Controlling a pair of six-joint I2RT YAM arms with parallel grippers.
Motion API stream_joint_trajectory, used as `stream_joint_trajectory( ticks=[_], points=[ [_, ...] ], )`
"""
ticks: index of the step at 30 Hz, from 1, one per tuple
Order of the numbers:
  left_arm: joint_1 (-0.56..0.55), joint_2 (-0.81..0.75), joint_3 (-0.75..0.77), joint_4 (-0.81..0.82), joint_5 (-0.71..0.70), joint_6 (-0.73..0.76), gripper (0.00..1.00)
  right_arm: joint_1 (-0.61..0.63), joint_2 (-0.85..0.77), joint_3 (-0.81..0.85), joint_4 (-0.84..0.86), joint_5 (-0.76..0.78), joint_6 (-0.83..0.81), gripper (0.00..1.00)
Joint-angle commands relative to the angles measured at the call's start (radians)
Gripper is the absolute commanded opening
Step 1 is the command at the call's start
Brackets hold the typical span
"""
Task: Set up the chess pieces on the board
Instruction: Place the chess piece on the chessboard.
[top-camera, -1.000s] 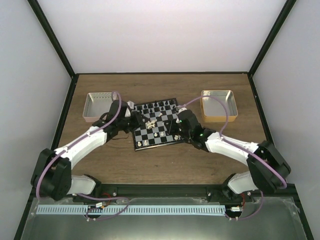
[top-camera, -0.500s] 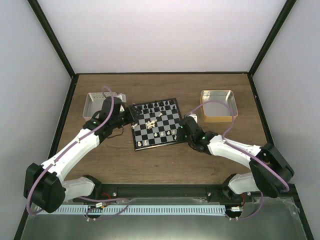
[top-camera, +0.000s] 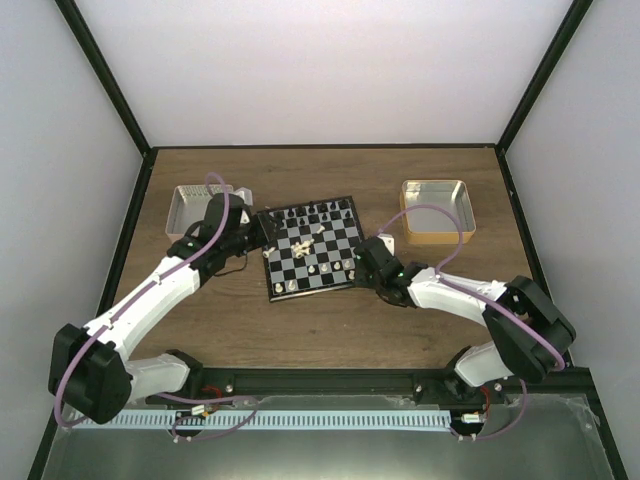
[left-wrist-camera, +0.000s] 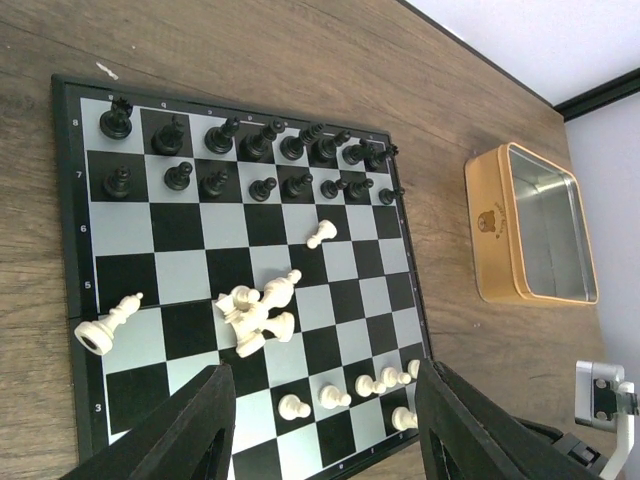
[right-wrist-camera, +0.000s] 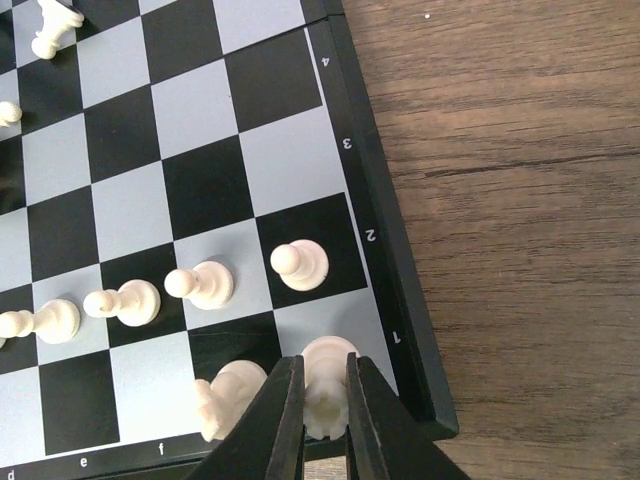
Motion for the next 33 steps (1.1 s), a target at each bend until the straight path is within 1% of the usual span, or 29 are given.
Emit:
stream_joint_trajectory(
  ticks=[1,10,15,18,22,27,33],
  points=[
    [0.004,0.014,0.001,0.001,-0.003,0.011,0.52,-0.004,0.015,0.001,0.027,0.002,-0.003,0.01],
    [0.004,0.017,-0.001,0.000,-0.005,0.012,0.52,-0.004,0.052,0.021,-0.003,0.012,0.004,0.04],
    [0.004,0.021,0.001,0.001,-0.004,0.014,0.52,-0.004,0.033,0.035,-0.026,0.014,0.005,0.15],
    [0.004,0.018,0.006,0.002,-0.005,0.018,0.52,-0.004,0.013,0.056,-0.053,0.022,0.019,0.25],
    [0.005,0.013,0.010,-0.004,-0.029,0.025,0.52,-0.004,-0.021,0.072,-0.069,0.029,0.025,0.30],
    [0.009,0.017,0.003,-0.028,-0.071,0.025,0.53,-0.004,-0.061,0.082,-0.087,0.050,0.040,0.31],
    [0.027,0.047,-0.051,-0.063,-0.151,0.008,0.59,-0.004,-0.098,0.079,-0.085,0.050,0.033,0.32]
  ],
)
